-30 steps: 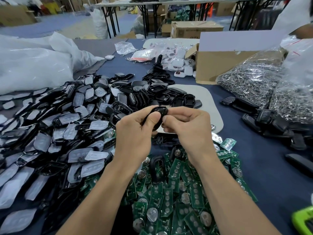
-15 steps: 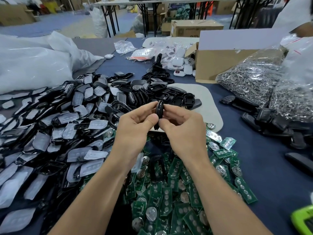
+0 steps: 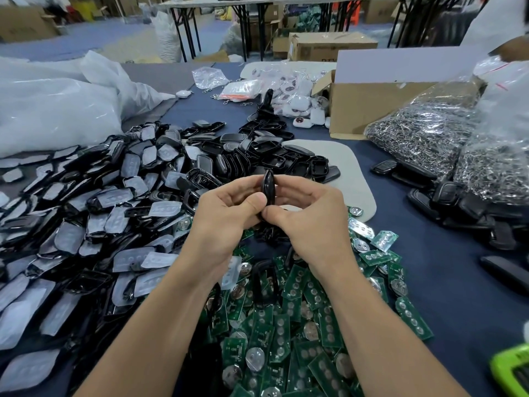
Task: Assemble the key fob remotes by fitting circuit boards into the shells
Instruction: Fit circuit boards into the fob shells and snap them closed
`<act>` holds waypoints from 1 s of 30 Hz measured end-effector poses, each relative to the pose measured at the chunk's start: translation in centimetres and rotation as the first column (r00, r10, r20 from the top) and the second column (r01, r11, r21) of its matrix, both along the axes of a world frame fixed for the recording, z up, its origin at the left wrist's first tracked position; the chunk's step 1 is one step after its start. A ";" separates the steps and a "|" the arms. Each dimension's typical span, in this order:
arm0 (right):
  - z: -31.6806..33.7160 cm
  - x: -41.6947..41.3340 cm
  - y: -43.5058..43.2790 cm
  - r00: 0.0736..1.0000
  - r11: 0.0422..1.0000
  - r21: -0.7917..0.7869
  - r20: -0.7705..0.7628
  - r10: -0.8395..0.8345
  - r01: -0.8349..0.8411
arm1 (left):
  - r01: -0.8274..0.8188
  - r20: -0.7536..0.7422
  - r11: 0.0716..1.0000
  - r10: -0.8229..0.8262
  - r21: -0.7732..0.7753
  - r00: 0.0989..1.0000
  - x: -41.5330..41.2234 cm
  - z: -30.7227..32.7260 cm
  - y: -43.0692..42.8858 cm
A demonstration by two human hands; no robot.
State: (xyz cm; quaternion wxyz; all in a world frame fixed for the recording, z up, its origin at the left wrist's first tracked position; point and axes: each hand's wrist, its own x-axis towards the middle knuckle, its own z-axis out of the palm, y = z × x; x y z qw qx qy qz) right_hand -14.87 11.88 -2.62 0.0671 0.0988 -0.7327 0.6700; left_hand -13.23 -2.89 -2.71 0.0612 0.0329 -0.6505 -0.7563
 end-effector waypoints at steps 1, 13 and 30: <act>-0.1 -0.1 0.0 1.000 1.000 -0.016 0.008 0.002 -0.002 | -0.006 0.006 1.000 0.006 0.005 1.000 0.0 0.0 0.0; -0.3 -0.2 -0.4 0.992 0.967 -0.255 0.124 0.011 0.021 | -0.163 0.033 0.986 0.162 0.039 0.986 0.1 0.0 1.4; 0.0 -0.2 0.2 0.984 0.942 -0.322 0.113 0.135 -0.093 | -0.100 0.000 0.994 0.100 0.049 0.995 0.1 -0.2 0.8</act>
